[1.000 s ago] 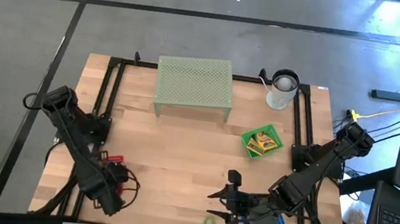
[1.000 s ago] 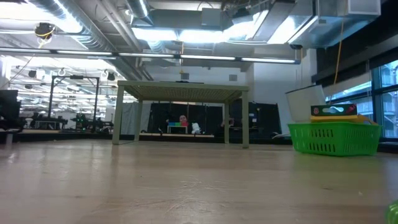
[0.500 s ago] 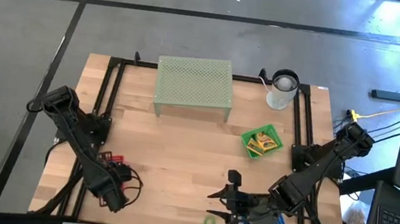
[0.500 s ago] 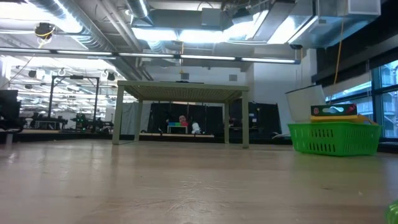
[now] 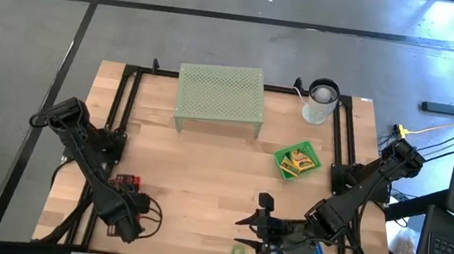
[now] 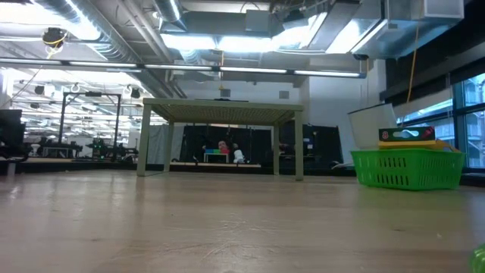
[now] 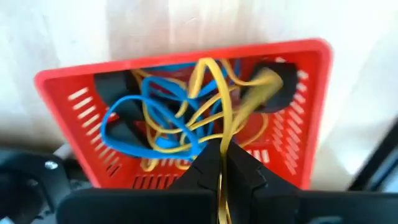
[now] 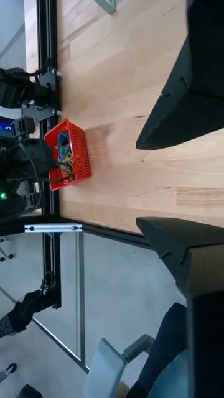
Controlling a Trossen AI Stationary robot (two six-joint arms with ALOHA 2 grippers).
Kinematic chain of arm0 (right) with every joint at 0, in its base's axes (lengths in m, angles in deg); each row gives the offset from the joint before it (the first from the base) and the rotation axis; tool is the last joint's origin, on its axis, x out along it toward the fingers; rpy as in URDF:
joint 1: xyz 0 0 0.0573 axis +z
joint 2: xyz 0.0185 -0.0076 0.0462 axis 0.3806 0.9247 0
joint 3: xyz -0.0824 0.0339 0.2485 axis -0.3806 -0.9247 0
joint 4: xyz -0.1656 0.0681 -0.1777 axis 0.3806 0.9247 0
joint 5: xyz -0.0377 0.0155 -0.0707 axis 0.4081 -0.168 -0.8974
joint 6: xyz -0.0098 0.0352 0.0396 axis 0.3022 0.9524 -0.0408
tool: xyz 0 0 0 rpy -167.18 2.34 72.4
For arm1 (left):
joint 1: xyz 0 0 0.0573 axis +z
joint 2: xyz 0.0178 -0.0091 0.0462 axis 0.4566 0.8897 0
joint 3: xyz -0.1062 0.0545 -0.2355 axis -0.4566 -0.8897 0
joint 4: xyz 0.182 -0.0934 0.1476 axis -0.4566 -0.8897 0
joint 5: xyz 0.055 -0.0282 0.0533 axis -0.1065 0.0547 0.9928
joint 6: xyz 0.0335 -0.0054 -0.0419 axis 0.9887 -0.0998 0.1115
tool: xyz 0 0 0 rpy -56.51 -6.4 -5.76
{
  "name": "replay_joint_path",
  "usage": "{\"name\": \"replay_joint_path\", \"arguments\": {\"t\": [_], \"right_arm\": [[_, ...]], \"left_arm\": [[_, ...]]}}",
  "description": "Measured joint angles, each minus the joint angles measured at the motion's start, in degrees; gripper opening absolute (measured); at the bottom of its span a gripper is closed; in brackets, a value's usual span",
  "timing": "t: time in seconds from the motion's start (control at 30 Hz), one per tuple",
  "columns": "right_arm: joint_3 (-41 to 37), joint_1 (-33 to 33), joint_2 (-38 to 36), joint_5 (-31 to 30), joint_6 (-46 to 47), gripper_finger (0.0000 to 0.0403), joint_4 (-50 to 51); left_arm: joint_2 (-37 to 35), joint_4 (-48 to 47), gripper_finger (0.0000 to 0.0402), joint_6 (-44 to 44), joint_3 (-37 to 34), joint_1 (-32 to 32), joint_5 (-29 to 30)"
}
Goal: Pick & Place Office Desk Supplies
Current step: Put the yellow rubber band into the red bin, then put the green spring rubber band into the blue bin
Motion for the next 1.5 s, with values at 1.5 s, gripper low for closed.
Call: {"name": "replay_joint_path", "arguments": {"t": [1.5], "right_arm": [[0.0, 0.2, 17.6, 16.8, 16.2, 0.0187, 10.7]], "left_arm": [[0.0, -4.1, 0.0097, -1.4, 11.1, 5.1, 22.8]]}}
